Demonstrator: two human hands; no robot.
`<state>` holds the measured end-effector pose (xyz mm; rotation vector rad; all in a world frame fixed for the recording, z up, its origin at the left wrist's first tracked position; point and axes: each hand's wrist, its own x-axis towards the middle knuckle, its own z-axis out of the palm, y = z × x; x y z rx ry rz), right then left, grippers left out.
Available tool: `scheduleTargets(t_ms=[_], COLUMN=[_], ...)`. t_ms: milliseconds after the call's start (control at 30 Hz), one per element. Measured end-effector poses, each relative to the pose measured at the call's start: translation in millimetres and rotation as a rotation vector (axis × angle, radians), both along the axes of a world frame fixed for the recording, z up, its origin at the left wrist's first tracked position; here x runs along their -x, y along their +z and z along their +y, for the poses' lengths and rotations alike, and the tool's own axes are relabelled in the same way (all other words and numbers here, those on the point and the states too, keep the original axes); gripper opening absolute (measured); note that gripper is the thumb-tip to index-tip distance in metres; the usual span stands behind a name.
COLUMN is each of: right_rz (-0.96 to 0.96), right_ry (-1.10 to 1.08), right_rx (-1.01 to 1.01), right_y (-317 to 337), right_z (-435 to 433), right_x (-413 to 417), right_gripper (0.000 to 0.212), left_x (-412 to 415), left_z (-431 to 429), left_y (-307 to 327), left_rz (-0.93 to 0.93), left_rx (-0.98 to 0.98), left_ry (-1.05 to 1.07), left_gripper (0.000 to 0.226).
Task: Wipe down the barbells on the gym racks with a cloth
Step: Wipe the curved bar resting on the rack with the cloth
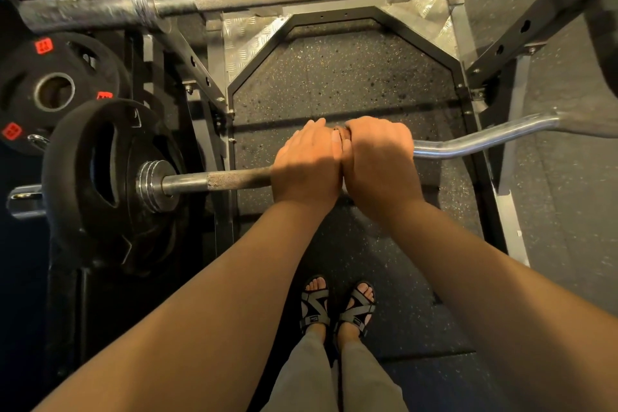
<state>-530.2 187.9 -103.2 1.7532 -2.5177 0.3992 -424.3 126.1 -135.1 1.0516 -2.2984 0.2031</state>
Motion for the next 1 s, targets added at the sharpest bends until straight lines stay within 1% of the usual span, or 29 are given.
scheduleTargets(t_ms=[67,100,200,267,367,400,467,500,533,600,633,667,733,767,833,867,933,1000], right_rz=[0.032,0.013,-0.131,-0.127,-0.064,-0.065,-0.074,-0.06,-0.048,-0.075,-0.081,-0.06,0.0,-0.014,-0.062,-0.036,0.099,0.155], right_ry=[0.082,0.068,-0.151,-0.178,-0.067,-0.006,0.103,0.097,0.046,-0.109,-0.153,-0.15,-0.038,0.045,0.183,0.191,0.133,0.075], right_rx=[-0.048,-0.051,0.029,0.079,0.099,0.092,0.016,-0.025,-0.038,0.014,0.041,0.056,0.065,0.045,-0.042,-0.104,-0.228,-0.379], right_y=[-3.2,-2.9,-0.3,1.0,0.7,2.5,5.3,5.6,5.3,6.8,6.1,4.1,0.2,0.1,3.5,6.2,12.5,18.4], right_z=[4.1,8.0,17.3,14.8,7.9,7.2,10.0,13.9,17.9,15.1,9.3,3.0,-4.5,-4.1,5.6,11.8,11.5,-3.6], right_x=[15.7,23.6,26.4,9.7,-0.6,5.1,20.8,27.9,30.6,19.6,9.4,-0.7,-3.9,3.6,23.0,30.6,37.6,33.6], right_gripper=[0.024,0.025,0.033,0.026,0.019,0.019,0.024,0.028,0.03,0.032,0.031,0.029,0.024,0.023,0.02,0.018,0.019,0.025], left_x=[-0.8,-1.2,-0.9,0.4,3.0,3.4,2.1,1.2,0.8,1.5,2.0,2.3,2.1,1.9,1.0,1.8,5.0,6.9], left_z=[0.7,1.0,1.7,0.5,-0.3,-0.7,-0.5,0.1,1.0,0.8,-0.1,-1.4,-4.9,-5.5,-3.4,-1.6,-1.1,-4.5], left_y=[2.3,3.1,4.5,3.5,1.4,1.6,4.6,5.9,7.2,4.4,2.0,-0.8,-4.5,-5.2,-4.6,-4.7,-5.9,-8.9], left_rz=[-0.038,-0.067,-0.096,-0.055,0.0,0.001,-0.007,-0.014,-0.023,-0.033,-0.037,-0.036,0.004,0.023,-0.005,-0.038,-0.076,-0.044], left_rx=[0.026,0.028,0.015,0.016,0.058,0.07,0.067,0.046,0.029,0.023,0.028,0.043,0.101,0.125,0.156,0.168,0.168,0.2], left_ry=[-0.024,-0.039,-0.071,-0.049,-0.01,-0.012,-0.032,-0.045,-0.055,-0.063,-0.06,-0.045,-0.004,0.0,-0.009,-0.008,0.009,0.039], left_gripper=[0.015,0.02,0.039,0.044,0.041,0.037,0.031,0.03,0.028,0.027,0.029,0.032,0.036,0.036,0.03,0.028,0.029,0.03])
